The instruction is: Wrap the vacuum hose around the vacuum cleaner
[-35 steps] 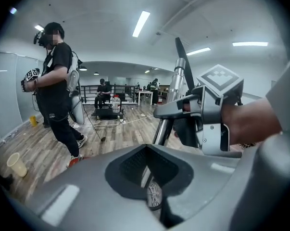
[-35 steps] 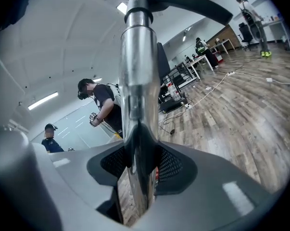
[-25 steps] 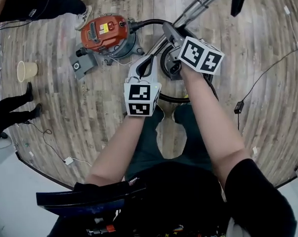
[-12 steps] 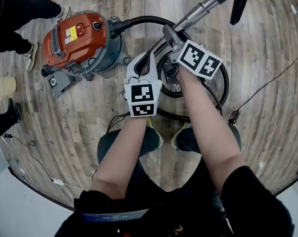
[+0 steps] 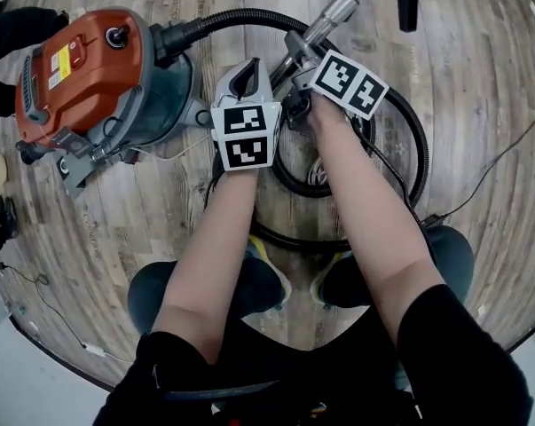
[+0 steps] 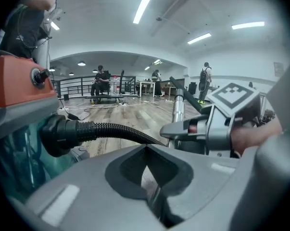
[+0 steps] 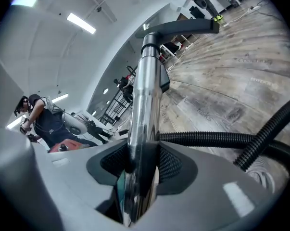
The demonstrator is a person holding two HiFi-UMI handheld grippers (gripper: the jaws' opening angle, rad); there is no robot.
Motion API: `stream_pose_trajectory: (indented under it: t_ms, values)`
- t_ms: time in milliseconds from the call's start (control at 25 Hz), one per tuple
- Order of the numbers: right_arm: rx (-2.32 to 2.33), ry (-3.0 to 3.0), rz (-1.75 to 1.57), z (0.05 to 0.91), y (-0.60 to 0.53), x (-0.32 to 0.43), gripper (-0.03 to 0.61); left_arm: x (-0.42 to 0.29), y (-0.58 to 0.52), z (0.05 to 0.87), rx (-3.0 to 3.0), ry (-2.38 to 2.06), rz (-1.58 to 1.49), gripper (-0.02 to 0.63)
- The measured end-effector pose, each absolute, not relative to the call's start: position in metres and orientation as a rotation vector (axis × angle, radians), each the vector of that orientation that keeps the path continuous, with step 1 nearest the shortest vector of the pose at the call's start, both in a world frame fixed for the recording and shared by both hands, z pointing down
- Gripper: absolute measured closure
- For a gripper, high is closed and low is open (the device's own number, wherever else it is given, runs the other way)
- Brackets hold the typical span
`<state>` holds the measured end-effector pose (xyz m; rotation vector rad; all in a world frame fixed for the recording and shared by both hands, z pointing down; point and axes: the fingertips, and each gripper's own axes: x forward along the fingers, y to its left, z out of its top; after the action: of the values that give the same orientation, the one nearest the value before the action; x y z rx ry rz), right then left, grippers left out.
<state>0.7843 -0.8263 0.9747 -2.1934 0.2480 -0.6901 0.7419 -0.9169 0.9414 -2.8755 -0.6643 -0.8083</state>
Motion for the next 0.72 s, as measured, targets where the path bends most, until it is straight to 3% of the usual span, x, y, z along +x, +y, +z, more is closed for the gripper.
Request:
stream_pose_trajectory:
  t_ms: [240,720]
  values:
    - [-2.160,0.151,-0.746,1.052,-0.821,0.796,0.387,0.756,-0.912,0.987,-2.892,-0.678,-0.854,0.613]
    - [-2.126,0.070,-0.862,1.108,-0.814,0.799,0.382,0.746,-0.922,1.006,-2.922,-0.663,-0.904,0.613]
